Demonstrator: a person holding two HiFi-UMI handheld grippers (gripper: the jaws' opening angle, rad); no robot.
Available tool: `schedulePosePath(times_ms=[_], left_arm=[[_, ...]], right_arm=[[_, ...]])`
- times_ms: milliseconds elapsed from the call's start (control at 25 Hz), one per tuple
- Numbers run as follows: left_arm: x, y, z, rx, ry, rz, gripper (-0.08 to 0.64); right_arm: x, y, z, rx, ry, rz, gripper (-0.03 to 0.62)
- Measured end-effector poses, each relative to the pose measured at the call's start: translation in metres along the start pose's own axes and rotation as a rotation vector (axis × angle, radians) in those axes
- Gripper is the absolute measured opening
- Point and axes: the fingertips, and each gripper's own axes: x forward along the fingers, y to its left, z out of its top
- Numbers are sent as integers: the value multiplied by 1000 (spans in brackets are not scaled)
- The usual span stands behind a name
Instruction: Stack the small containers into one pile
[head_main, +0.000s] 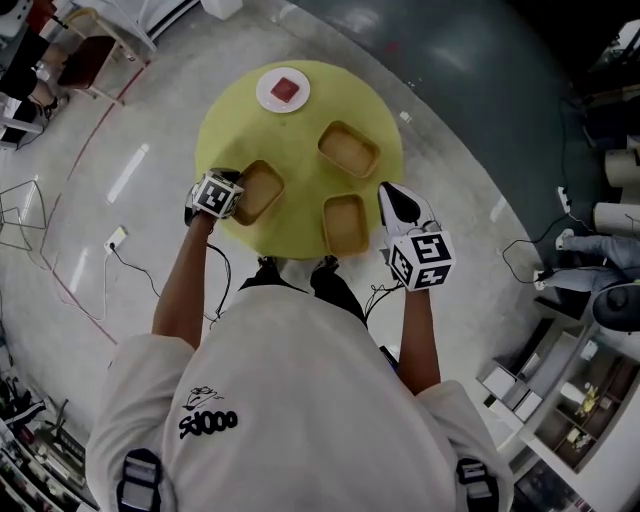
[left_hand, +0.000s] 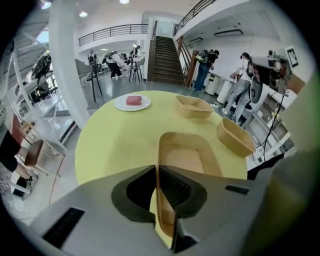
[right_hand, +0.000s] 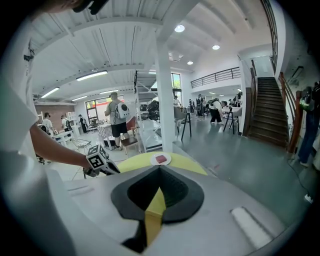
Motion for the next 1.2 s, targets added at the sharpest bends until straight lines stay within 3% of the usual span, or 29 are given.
schedulePosePath(times_ms=[320, 560, 800, 1000, 1200], left_arm=[[-31, -24, 11, -200, -115, 21, 25], [-62, -37, 18, -542, -286, 24, 25], [-78, -80, 20, -762, -423, 6, 25], [-81, -143, 36, -816, -477, -30, 25], [-60, -196, 48, -881, -460, -90, 25]], right_arm=[[-10, -10, 0, -1, -14, 70, 9], [-15, -16, -10, -22, -11, 162, 9], [-14, -26, -25, 50, -19, 243, 9], [-17, -27, -40, 52, -14, 291, 9], [-22, -32, -51, 62, -13, 315, 9]])
